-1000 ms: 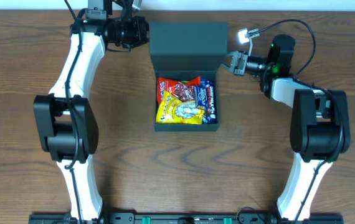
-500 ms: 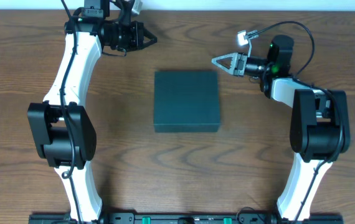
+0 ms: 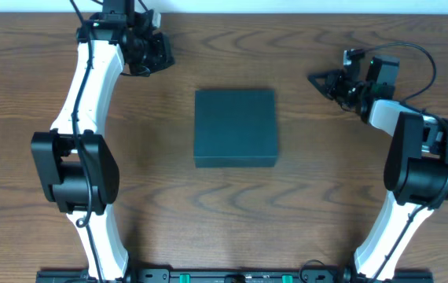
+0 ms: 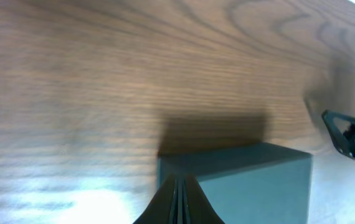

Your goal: Pack container

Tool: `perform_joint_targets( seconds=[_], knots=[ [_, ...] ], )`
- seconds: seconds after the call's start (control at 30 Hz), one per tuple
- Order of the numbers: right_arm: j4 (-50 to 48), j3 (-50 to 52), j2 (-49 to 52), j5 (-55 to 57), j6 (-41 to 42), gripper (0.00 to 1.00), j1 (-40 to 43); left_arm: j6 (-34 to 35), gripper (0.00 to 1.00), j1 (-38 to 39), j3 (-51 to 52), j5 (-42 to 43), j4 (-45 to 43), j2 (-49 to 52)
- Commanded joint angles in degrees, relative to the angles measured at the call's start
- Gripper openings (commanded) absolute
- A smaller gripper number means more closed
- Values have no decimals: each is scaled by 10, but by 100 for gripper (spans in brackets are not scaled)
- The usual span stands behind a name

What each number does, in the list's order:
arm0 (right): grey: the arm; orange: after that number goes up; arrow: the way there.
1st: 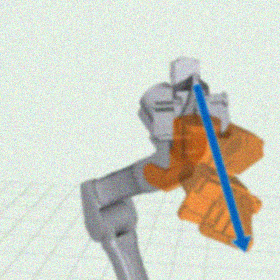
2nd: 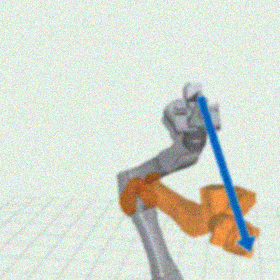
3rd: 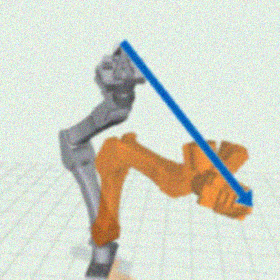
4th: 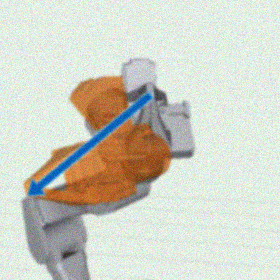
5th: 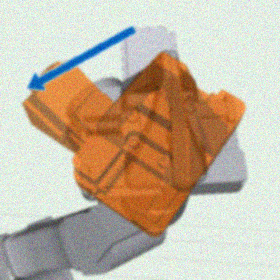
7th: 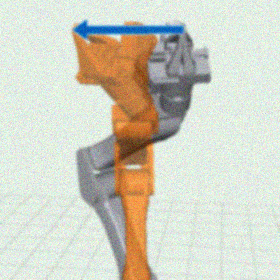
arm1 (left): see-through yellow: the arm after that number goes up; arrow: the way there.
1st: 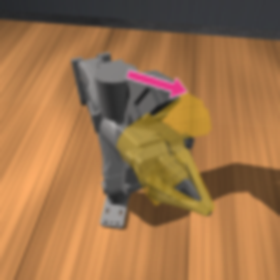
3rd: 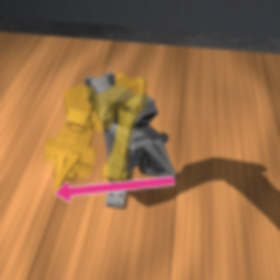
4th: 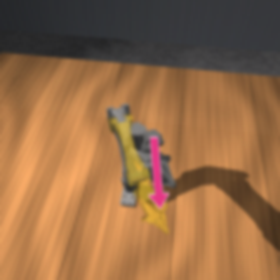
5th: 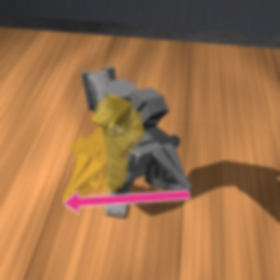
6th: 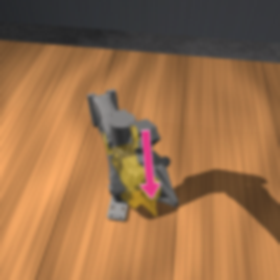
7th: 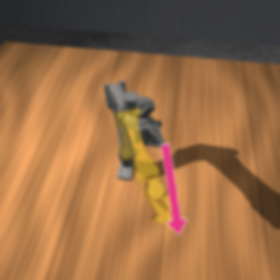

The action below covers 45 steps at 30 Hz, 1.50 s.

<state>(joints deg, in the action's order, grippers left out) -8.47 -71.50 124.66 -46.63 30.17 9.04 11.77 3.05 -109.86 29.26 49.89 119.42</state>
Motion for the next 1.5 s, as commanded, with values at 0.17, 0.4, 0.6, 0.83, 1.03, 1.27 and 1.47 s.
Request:
perform_joint_targets(
  seconds=[0.17,0.4,0.6,0.83,1.03,1.27,1.47],
  knots=[
    [149,-1,-126,130,-162,1,-20,-42,6,-5,-9,-88,66,-110],
    [246,-1,-276,165,-183,1,-23,-81,6,-5,-9,-87,143,-186],
    [368,-1,-436,199,-194,1,-43,-98,6,-5,-9,-85,200,-254],
    [482,-1,-591,224,-206,1,-96,-122,6,-4,-9,-39,249,-329],
    [587,0,-712,287,-206,1,-141,-122,6,-4,26,-39,255,-424],
    [745,26,-836,289,-232,1,-144,-122,6,-4,192,-39,249,-612],
    [785,109,-960,287,-231,2,-144,-119,6,-4,344,-39,245,-763]
  ],
)
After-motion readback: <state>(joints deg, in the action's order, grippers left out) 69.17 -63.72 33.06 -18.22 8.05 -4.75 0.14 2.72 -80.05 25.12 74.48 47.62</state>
